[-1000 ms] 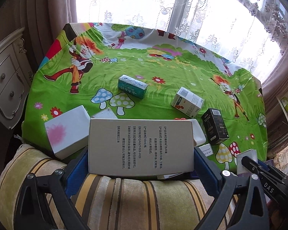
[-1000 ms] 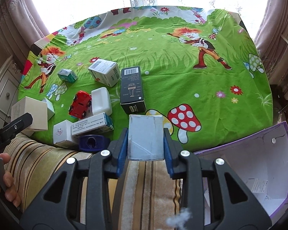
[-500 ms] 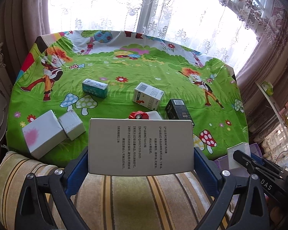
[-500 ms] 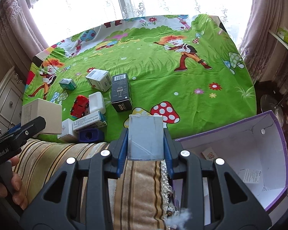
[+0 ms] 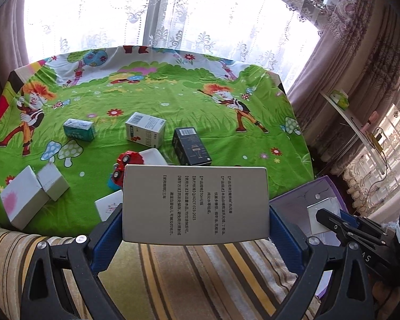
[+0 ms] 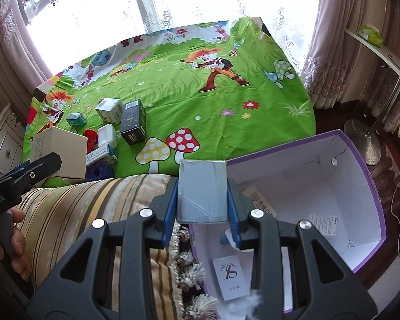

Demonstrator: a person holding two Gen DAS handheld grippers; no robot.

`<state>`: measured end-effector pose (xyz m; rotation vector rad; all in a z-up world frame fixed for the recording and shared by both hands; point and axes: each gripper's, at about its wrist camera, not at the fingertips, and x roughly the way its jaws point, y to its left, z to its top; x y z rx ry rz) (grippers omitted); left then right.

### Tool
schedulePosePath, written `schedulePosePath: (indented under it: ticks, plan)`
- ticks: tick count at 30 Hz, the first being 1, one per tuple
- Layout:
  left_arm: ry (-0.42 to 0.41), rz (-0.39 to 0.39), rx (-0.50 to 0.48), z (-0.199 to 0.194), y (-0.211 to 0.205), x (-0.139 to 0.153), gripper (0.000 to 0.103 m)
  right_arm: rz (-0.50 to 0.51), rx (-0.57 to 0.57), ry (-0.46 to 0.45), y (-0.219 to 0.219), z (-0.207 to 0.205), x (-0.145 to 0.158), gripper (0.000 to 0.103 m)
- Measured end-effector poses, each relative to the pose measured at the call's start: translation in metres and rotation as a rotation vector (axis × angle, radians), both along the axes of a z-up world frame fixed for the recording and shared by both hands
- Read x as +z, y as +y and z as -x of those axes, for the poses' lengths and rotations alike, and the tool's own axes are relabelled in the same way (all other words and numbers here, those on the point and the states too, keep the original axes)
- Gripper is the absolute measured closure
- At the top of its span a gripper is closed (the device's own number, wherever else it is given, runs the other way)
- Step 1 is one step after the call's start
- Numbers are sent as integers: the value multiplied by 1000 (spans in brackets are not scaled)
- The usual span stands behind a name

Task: Organize rigid objects
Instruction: 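Carry both boxes over the storage box and open both grippers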

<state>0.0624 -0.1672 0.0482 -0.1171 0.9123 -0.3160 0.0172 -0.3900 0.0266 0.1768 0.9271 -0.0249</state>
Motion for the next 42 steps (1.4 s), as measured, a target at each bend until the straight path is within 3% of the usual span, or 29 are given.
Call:
schedulePosePath:
  ticks: [26,36,38,40,42]
  plan:
    - [53,-13,-443,39,-133,-8,3,-1,-196,81,-93,54,-27,65]
    - [84,59,-611,58,-158,-9,2,-11,-231,75,-105,60,-25,65]
    - [94,71,-619,58,-161,-11,2,-17,-236,75,-106,59,-25,59]
    - [115,85,-622,57,-162,-13,0,-22,-243,64,-106,60,-24,40]
    - [131,100,-613,55,-160,-14,0,-22,-249,52,-106,61,-22,33]
